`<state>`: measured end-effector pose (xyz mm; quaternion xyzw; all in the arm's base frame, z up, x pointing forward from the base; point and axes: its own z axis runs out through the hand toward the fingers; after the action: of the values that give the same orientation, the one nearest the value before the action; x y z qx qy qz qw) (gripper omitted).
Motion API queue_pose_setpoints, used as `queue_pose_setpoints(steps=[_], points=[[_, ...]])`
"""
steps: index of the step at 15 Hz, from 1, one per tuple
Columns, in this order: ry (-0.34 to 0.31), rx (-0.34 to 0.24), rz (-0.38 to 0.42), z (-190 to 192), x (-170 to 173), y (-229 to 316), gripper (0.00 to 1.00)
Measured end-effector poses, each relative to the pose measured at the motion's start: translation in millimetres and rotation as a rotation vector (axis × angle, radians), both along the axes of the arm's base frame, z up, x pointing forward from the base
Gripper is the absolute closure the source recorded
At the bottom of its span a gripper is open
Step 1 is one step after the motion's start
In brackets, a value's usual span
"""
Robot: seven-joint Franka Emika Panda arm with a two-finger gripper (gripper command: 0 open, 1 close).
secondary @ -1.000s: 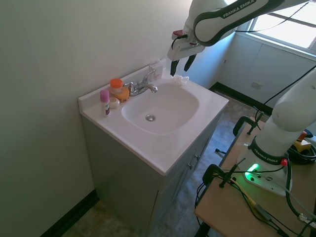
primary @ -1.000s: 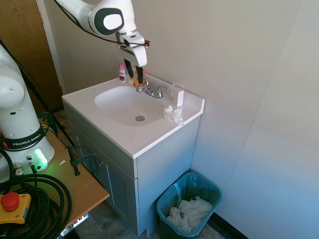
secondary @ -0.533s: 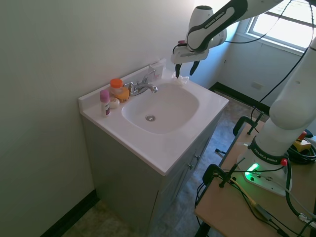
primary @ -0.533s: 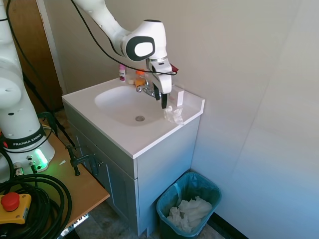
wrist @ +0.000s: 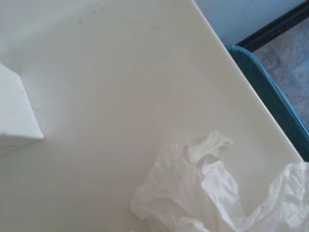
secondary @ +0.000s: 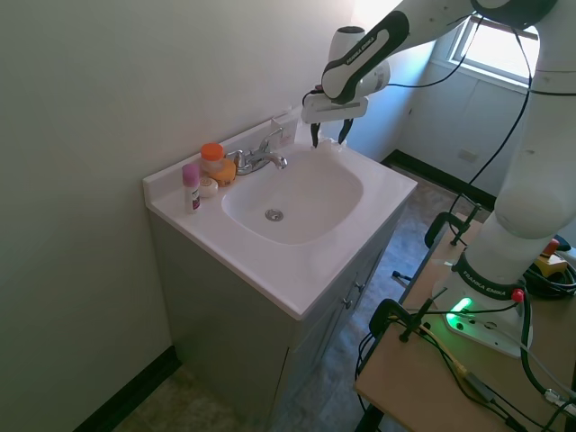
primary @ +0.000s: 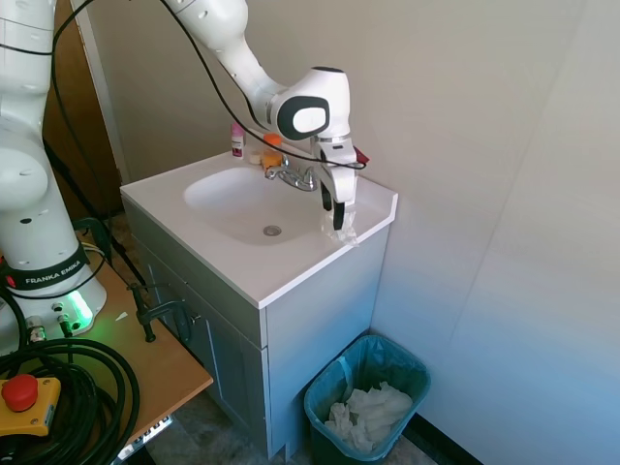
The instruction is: Throw the tissue in the trash bin
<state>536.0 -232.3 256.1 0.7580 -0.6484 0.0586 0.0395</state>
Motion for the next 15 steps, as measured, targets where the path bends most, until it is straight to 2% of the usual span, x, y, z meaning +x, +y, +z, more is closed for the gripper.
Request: queue_pose_setpoints(steps=[15], points=[[0.012,0.055,0.031,-9.0,-3.7,1.3,1.00]])
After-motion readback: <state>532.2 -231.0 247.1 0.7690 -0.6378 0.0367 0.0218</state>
